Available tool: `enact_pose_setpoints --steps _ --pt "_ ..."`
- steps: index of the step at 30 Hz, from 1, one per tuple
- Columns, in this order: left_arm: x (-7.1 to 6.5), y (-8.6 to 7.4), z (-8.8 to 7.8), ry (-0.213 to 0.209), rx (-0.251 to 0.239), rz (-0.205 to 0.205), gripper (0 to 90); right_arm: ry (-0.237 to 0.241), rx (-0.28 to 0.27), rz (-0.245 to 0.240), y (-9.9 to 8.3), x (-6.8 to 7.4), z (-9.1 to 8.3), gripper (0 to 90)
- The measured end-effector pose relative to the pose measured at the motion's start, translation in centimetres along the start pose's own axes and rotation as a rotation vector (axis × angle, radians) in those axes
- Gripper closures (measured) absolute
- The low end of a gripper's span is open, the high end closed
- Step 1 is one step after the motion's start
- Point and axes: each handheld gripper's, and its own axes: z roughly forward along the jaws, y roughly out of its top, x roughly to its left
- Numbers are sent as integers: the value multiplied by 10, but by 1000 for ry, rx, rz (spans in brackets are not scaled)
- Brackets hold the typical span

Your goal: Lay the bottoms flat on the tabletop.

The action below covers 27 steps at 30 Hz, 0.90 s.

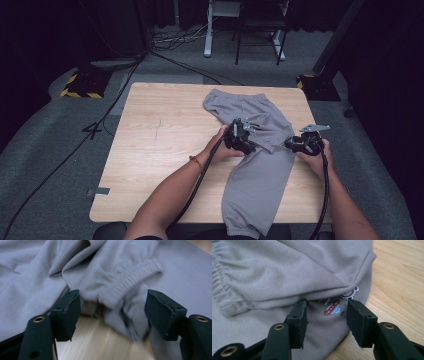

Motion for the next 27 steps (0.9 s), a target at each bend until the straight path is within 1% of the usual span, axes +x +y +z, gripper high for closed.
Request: enact_pose_setpoints --steps 1,2,4,5,8,9,10,11,12,15,17,18,19,22,23,26,27 --pt "1 2 4 2 0 -8 308 0 -1 -4 0 1 0 513" --pt "2 3 8 7 7 -5 329 2 -4 -6 0 1 1 513" --pt "4 6 14 20 0 -9 368 6 -5 -12 0 2 1 514" --pt "4 6 16 17 3 -6 433 8 -7 -12 0 2 1 513" --pt "4 7 18 61 22 38 605 13 -10 -6 0 2 1 511" --pt "5 6 18 69 20 36 646 16 -11 -7 -1 1 1 511" --pt "8 6 15 59 9 27 670 17 -11 -7 -1 1 1 508" --pt "10 5 12 49 -4 17 710 18 -11 -7 -1 1 1 507" --pt "12 5 8 47 -10 13 728 16 -12 -5 -1 1 1 507" --pt "17 3 1 47 -4 24 765 17 -13 -5 -1 1 1 505" --pt "20 1 -5 59 -6 34 807 14 -12 -3 -1 1 2 499" --pt "21 1 -9 61 -12 33 815 13 -12 -3 -1 1 2 498" --pt "22 0 -14 59 -15 28 817 12 -12 -1 -1 1 2 497" --pt "23 -3 -34 62 -29 46 822 11 -12 0 -1 1 2 494" --pt "23 -6 -42 61 -39 45 822 10 -11 -3 -1 1 2 491" --pt "24 -17 -66 58 -55 34 824 15 -9 6 -1 0 2 490" --pt "24 -22 -74 60 -51 39 824 15 -9 6 -1 1 2 490"
